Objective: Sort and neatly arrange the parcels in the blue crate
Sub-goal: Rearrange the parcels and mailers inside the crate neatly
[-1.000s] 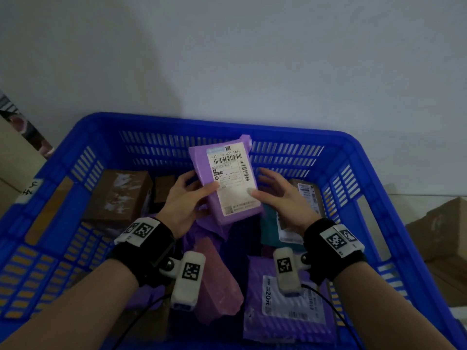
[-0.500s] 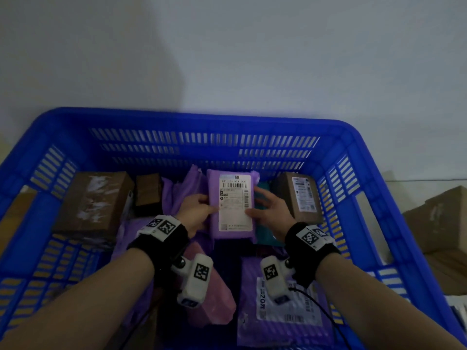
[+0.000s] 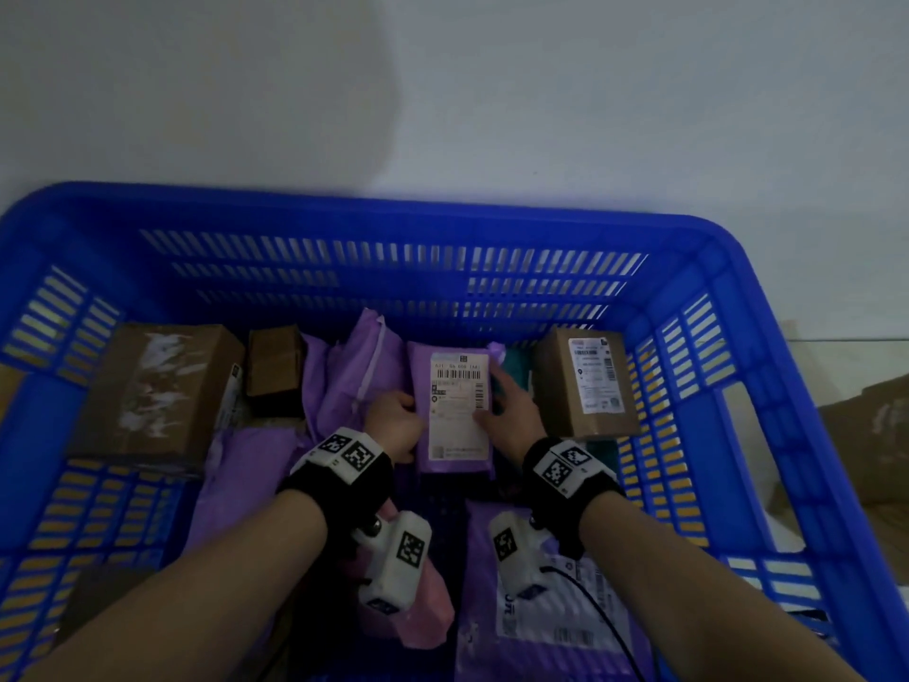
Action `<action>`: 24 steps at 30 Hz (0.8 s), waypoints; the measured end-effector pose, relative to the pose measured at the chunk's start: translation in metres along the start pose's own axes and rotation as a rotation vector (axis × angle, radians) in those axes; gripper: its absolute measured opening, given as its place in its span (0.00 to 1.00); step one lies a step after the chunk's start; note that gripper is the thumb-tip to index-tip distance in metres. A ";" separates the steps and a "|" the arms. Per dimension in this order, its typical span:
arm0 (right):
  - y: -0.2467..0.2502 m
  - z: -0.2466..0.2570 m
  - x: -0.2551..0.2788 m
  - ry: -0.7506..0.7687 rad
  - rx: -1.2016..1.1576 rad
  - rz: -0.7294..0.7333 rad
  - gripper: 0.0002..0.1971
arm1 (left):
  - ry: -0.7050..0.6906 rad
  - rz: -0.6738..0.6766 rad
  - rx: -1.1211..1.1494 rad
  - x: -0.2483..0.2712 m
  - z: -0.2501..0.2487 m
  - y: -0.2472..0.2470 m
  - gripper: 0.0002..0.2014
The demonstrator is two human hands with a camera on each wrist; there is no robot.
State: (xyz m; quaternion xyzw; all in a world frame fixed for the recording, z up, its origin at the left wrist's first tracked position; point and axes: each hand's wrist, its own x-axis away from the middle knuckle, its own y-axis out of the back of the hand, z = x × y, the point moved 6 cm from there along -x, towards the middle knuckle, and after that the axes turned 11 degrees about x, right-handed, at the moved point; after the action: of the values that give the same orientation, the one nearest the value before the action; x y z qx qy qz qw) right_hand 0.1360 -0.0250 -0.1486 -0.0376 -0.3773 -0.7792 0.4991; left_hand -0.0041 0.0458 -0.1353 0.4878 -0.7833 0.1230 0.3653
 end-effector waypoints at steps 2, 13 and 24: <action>-0.002 -0.004 -0.005 -0.033 0.027 0.024 0.33 | 0.020 0.001 -0.004 0.000 0.003 -0.001 0.09; 0.004 -0.023 -0.012 -0.069 0.287 0.018 0.36 | 0.177 0.180 0.073 -0.013 0.021 -0.038 0.16; -0.004 -0.004 -0.002 0.127 0.759 0.130 0.35 | 0.080 0.201 -0.217 -0.022 0.012 -0.037 0.17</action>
State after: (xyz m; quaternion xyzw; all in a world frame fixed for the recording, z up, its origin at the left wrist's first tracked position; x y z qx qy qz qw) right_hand 0.1351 -0.0251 -0.1545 0.1743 -0.6039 -0.5516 0.5483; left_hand 0.0279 0.0362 -0.1649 0.3595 -0.8216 0.0930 0.4325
